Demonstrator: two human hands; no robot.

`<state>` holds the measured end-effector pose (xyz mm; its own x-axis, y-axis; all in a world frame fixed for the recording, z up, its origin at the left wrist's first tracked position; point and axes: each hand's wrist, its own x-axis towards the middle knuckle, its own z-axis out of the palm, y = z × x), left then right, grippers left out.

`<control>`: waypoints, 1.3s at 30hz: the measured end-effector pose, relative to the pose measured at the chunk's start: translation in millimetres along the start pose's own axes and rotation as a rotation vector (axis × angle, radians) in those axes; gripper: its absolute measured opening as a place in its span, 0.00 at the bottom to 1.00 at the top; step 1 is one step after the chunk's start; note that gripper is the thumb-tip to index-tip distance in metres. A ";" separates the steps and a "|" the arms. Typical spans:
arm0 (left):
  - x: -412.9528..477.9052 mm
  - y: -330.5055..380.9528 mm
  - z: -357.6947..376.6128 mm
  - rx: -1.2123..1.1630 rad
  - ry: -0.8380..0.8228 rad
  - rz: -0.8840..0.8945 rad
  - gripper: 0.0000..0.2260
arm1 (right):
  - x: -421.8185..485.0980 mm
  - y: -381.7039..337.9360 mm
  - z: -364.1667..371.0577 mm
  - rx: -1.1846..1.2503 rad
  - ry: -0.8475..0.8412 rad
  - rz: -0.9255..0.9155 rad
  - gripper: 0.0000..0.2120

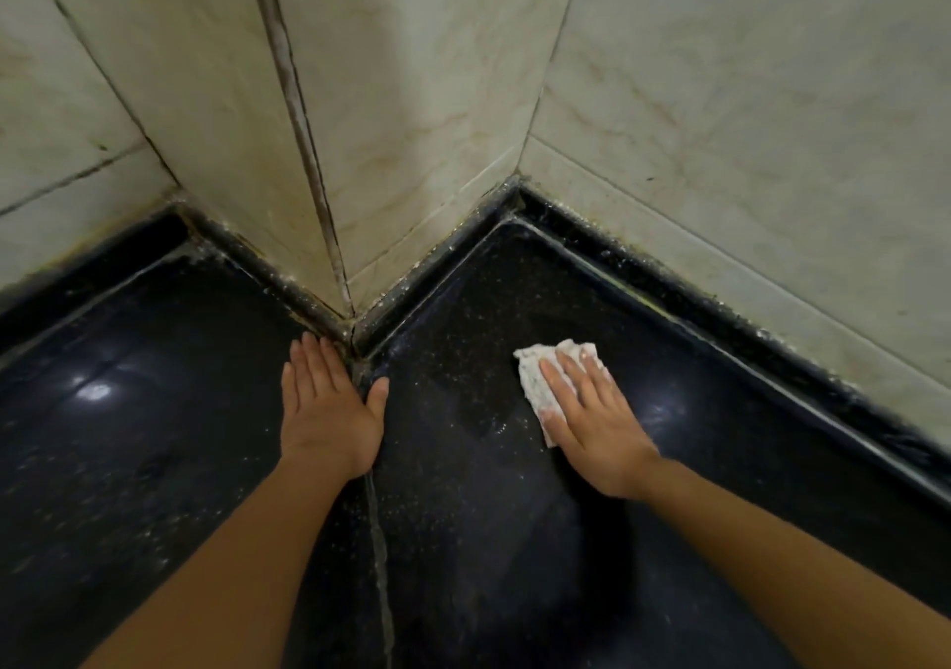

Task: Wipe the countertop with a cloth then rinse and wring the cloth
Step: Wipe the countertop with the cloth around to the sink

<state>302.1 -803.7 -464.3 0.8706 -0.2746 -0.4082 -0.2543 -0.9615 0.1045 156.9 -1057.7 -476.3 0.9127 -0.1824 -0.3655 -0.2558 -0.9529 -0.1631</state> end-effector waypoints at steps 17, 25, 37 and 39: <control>2.3 -1.0 6.1 -0.041 0.026 0.006 0.35 | 68.1 -14.1 -26.2 -0.040 0.040 -0.053 0.31; 2.5 -2.8 8.5 -0.050 0.037 0.005 0.35 | 125.2 -66.0 -43.1 0.078 0.007 0.143 0.28; 2.1 -24.2 -12.5 -0.137 -0.045 0.129 0.30 | 21.5 -123.7 1.1 -0.116 -0.084 -0.319 0.30; 2.5 -34.0 -17.5 -0.104 -0.063 0.178 0.29 | 16.9 -121.5 2.4 -0.146 -0.093 -0.455 0.28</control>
<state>320.3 -772.0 -453.0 0.7869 -0.4417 -0.4309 -0.3539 -0.8951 0.2713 202.6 -944.4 -464.9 0.8877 0.2766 -0.3682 0.2161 -0.9562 -0.1973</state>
